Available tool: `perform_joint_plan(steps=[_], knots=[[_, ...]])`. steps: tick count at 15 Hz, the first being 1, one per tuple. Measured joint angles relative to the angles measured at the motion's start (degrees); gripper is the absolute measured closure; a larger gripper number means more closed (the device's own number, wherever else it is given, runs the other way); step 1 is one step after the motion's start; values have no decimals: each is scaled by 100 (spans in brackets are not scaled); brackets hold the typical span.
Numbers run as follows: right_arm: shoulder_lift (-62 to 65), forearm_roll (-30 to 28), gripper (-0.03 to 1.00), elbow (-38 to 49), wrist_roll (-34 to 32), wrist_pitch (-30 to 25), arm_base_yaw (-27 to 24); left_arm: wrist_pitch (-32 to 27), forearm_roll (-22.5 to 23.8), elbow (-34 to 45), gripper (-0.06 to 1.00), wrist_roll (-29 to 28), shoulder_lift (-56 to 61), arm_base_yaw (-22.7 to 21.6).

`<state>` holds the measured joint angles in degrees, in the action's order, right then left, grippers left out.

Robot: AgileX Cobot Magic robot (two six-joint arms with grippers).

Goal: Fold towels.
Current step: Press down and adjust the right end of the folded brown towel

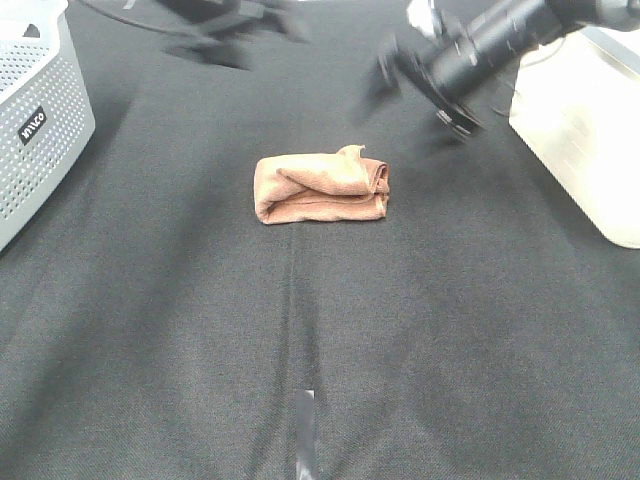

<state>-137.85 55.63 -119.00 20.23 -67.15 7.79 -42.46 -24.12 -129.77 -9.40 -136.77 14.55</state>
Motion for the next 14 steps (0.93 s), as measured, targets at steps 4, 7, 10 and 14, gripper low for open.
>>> perform_joint_plan(steps=[4, 7, 10, 14], knots=[[-246, 1157, 5, -11, 355, 166, 476, -281, 40, 0, 19, -138, 6, -286], [-619, 1484, 5, -11, 642, 372, 768, -309, 46, 0, 19, -155, 6, -286], [-825, 1329, 5, -11, 682, 733, 607, -458, 57, 0, 19, -155, 6, -286], [-825, 407, 5, -11, 636, 900, 223, -607, 74, 0, 19, -160, 6, -286]])
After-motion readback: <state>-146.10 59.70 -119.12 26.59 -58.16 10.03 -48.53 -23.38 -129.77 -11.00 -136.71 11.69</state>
